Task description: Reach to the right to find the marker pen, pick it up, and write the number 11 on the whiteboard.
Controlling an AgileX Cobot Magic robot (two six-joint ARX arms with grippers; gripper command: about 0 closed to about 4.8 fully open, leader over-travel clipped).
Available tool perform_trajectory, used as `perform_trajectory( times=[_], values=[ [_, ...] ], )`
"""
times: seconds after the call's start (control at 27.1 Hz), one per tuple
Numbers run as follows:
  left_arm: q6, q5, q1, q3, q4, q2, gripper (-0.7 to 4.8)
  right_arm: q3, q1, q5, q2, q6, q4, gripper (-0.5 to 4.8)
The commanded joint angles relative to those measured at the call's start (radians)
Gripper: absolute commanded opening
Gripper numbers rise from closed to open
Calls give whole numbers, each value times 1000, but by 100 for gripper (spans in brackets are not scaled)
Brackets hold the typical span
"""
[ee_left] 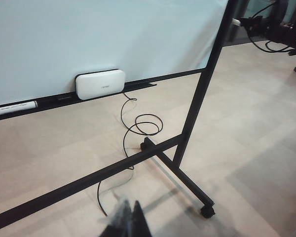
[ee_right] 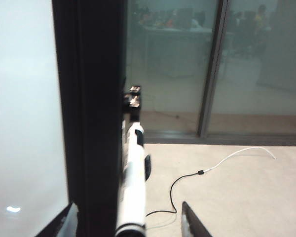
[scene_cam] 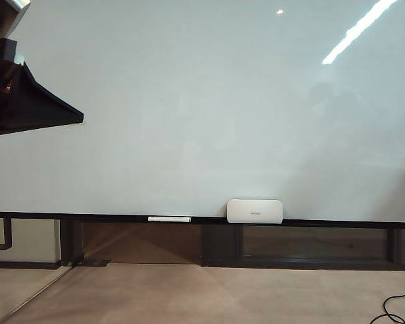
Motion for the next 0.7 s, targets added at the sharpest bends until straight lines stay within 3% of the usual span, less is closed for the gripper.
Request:
perform_trajectory(
  times=[0.04,0.7],
  values=[
    [3,-10,0,5,16,-2,-6,39,3,-5,26,-3,-5,265],
    [-11,-14,0,5,28,-2,-6,137,10,-1,65,-18,-56,264]
  ],
)
